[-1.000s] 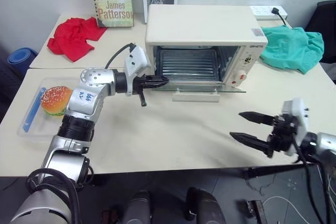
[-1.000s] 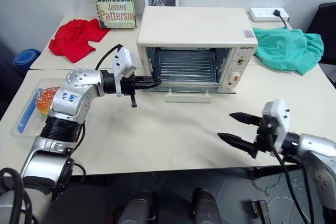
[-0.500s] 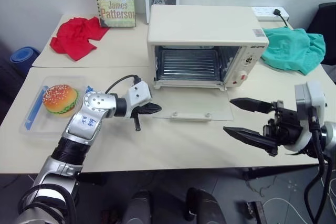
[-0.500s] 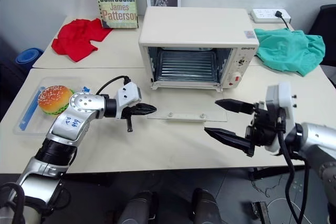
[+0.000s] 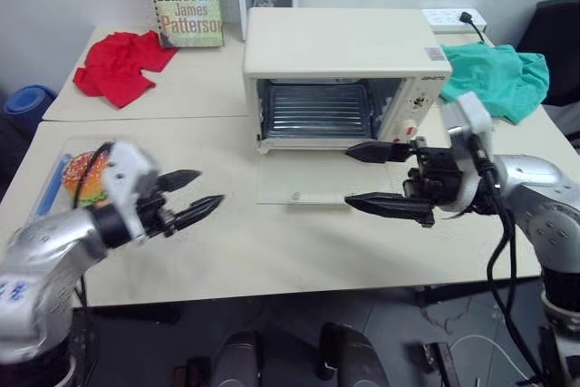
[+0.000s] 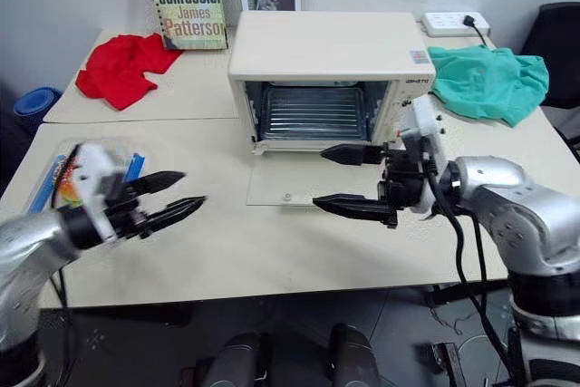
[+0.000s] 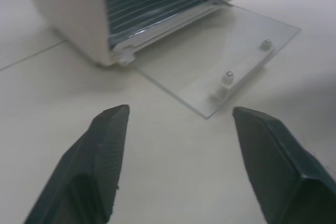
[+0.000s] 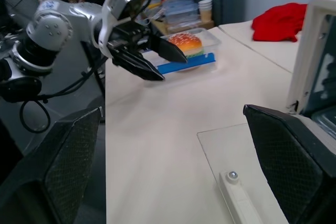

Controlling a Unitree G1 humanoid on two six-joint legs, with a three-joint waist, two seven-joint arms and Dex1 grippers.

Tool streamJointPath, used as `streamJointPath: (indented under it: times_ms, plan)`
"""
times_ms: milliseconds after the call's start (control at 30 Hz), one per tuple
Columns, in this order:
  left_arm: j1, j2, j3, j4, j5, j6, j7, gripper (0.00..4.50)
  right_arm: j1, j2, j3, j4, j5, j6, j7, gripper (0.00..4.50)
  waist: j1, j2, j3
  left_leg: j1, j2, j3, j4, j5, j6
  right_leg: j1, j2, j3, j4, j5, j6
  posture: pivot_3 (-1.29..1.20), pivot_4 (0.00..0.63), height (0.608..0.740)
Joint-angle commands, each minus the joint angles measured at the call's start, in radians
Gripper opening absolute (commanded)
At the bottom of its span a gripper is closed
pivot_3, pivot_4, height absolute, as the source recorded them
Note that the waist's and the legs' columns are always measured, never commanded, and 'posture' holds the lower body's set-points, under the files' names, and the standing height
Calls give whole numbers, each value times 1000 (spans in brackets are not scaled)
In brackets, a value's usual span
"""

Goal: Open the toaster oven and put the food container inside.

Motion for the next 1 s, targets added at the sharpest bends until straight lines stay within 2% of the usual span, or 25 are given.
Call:
streamJointPath:
  times_ms: [33,133,200,267,367,433,533,667,733,900,1000]
  plan:
    - [132,-42,257,-135,-144,67,48,4437,-80,38,46,84,-55,-53,92,4500,-1,0,0,0,0,0,0,0,0,0,0,0,0,0,0,0,150,740]
    - [298,-123,479,-167,-245,80,99,4437,-150,83,93,170,-99,-79,160,4500,-2,0,0,0,0,0,0,-1,0,0,0,0,0,0,-1,0,150,740]
    - [391,-170,578,-166,-303,71,141,4437,-182,109,114,212,-125,-96,197,4500,-3,0,0,1,1,0,0,-1,-1,-1,0,0,-1,-1,-2,0,150,740]
    - [454,-225,648,-162,-365,71,239,4437,-210,137,133,252,-149,-111,230,4500,-3,0,0,1,1,0,0,-2,-1,-1,1,0,-2,-1,-3,0,150,740]
    - [513,-289,690,-145,-566,51,449,4437,-242,174,146,295,-172,-120,264,4500,5,-1,0,0,1,-1,1,-2,-1,-2,0,0,-1,-2,-3,0,150,740]
    - [543,-300,665,-139,-669,27,605,4437,-255,191,150,312,-186,-123,279,4500,10,-1,0,0,1,-2,1,-2,-1,-2,-1,0,-1,-2,-3,0,150,740]
    - [542,-277,569,-104,-809,-34,922,4437,-261,206,151,322,-200,-124,291,4500,17,-1,0,1,1,-6,1,-3,-1,-2,-2,2,0,-2,-3,0,150,740]
    - [495,-205,430,-30,-1107,-269,1353,4437,-249,209,137,307,-201,-110,297,4500,22,-1,-1,1,1,-5,1,-3,-1,-6,-2,6,4,-2,-4,0,150,740]
    - [488,-144,373,-2,-1188,-348,1511,4437,-237,201,128,289,-192,-101,298,4500,22,-2,-1,1,1,-4,1,-3,-1,-7,-2,8,4,-2,-4,0,150,740]
    - [439,-14,280,101,-1286,-483,1721,4437,-212,190,99,242,-176,-74,275,4500,22,-2,-1,1,1,2,0,-4,-1,-10,0,13,5,-2,-4,0,150,740]
    - [410,5,231,176,-1331,-573,1899,4437,-185,185,80,207,-172,-63,245,4500,23,-2,-1,2,1,5,0,-5,-1,-11,1,15,4,-2,-4,0,150,740]
